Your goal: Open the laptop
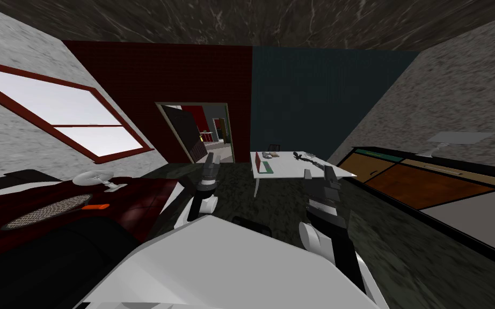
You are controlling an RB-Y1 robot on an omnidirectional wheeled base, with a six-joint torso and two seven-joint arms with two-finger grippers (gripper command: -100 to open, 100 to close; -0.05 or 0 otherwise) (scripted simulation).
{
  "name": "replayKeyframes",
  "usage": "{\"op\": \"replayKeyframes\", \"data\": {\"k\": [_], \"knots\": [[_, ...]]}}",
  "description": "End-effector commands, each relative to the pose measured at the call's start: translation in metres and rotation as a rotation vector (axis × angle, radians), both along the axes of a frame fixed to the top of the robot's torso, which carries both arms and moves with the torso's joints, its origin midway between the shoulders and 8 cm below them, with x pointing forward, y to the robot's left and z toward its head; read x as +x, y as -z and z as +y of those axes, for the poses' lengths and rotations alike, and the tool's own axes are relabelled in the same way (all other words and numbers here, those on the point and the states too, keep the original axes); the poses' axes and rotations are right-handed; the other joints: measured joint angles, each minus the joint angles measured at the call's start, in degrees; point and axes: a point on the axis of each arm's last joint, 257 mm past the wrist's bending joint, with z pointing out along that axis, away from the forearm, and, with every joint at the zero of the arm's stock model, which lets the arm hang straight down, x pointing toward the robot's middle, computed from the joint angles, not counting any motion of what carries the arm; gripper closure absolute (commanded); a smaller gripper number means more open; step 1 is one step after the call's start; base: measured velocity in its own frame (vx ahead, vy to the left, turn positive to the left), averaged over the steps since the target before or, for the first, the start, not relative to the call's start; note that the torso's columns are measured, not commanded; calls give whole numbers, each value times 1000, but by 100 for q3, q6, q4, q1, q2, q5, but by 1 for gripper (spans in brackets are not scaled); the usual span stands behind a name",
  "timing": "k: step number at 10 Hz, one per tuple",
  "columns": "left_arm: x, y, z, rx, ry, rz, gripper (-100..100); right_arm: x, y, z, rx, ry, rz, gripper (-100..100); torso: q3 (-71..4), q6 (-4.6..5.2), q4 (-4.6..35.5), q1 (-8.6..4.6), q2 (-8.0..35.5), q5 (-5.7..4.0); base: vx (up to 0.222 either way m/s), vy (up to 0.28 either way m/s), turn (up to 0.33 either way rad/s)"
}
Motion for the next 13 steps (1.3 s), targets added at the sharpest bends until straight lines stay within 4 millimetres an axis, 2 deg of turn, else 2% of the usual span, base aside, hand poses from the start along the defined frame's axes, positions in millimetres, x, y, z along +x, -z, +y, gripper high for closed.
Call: {"op": "replayKeyframes", "data": {"k": [1, 9, 10, 11, 13], "knots": [[0, 0, 0, 0, 0, 0, 0, 0, 0, 0, 0, 0, 0, 0, -467, 0, 235, 0, 232, 0, 0, 0, 0], [0, 0, 0, 0, 0, 0, 0, 0, 0, 0, 0, 0, 0, 0, -7073, 0, 3537, 0, 3539, 0, 0, 0, 0], [0, 0, 0, 0, 0, 0, 0, 2, 5, 3, -54, -12, 26, -100, -7919, 0, 3960, 0, 3962, 0, 9, 13, 64], [0, 0, 0, 0, 0, 0, 0, 4, 11, 3, -88, -14, 49, -100, -8314, -1, 4149, 3, 4154, 1, 8, 26, 86], [0, 0, 0, 0, 0, 0, 0, 6, 18, 4, -141, -20, 79, -100, -8452, 1, 4221, 3, 4222, 1, 4, 20, 50]]}}
